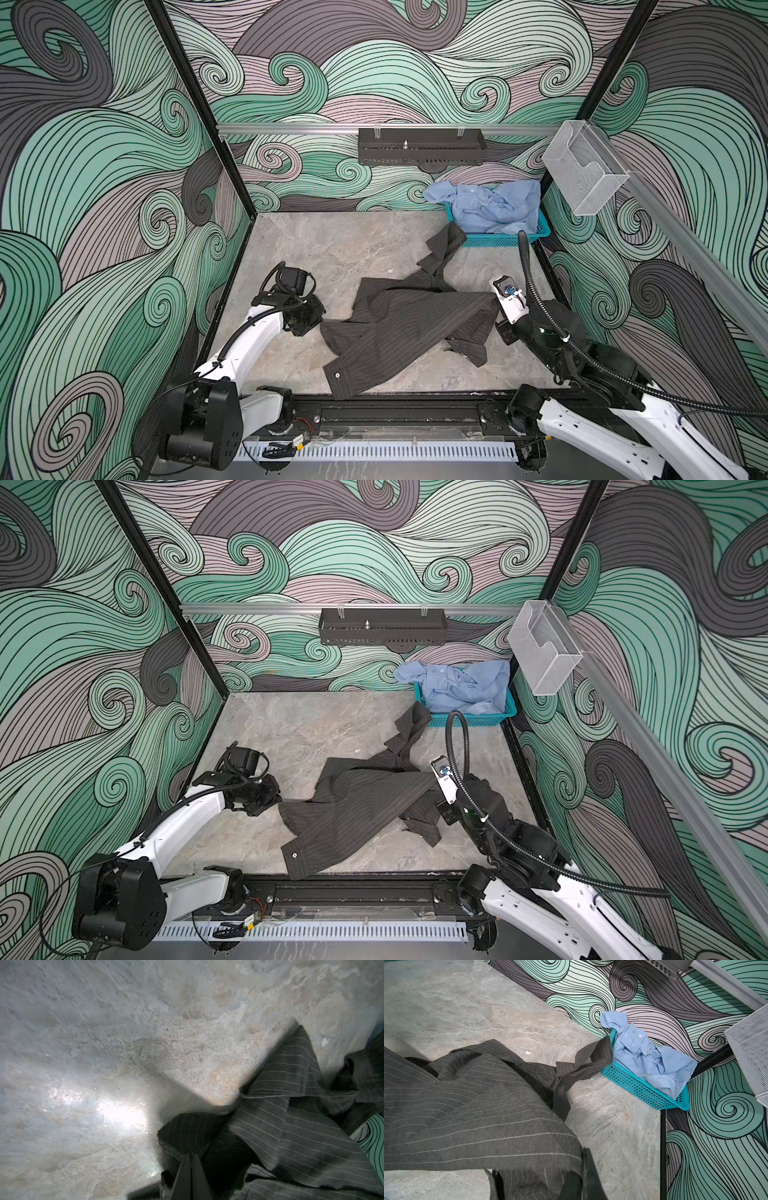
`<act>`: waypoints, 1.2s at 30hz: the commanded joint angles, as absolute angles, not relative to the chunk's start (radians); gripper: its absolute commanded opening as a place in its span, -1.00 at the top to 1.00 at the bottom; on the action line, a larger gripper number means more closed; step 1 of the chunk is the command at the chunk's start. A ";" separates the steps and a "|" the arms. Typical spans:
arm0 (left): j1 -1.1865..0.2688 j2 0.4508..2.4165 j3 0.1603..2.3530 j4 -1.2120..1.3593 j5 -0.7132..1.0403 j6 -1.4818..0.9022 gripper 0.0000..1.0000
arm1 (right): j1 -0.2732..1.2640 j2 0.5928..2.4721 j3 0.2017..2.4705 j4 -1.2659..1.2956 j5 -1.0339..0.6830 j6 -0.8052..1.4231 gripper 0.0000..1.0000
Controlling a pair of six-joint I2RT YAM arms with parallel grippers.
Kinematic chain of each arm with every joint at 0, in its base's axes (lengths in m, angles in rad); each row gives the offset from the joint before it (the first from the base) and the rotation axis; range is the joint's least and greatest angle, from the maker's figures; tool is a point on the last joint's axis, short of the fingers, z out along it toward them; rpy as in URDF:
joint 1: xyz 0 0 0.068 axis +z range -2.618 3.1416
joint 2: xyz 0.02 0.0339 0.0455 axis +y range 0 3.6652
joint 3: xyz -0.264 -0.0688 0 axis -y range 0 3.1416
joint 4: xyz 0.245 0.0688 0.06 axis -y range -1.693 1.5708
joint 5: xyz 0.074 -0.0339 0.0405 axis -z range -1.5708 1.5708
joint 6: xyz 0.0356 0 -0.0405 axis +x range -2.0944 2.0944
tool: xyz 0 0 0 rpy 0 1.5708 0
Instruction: Fold and stack the long sleeve shirts
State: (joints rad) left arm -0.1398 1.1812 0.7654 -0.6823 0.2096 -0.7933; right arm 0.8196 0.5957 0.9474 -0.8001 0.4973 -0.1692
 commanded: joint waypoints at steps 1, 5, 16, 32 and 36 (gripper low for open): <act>-0.118 1.185 0.877 -0.708 0.143 -0.759 1.00 | 0.811 0.604 0.940 -0.771 0.527 -0.205 1.00; -0.033 1.222 1.017 -0.663 0.135 -0.718 1.00 | 0.769 0.633 0.933 -0.707 0.527 -0.300 1.00; 0.118 1.619 1.740 -0.582 0.254 -0.690 1.00 | 0.383 1.065 1.214 -0.389 0.132 -0.486 1.00; 0.198 1.474 1.613 -0.599 0.329 -0.634 1.00 | 0.399 1.130 1.268 -0.391 0.001 -0.645 1.00; 0.199 1.333 1.284 -0.625 0.290 -0.626 1.00 | 0.465 1.026 1.027 -0.431 0.069 -0.584 1.00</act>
State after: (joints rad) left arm 0.1993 1.3991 1.4307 -0.5953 0.3000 -0.6464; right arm 0.4286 1.0801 1.1343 -0.3855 0.0299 -0.6266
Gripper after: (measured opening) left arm 0.048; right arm 0.055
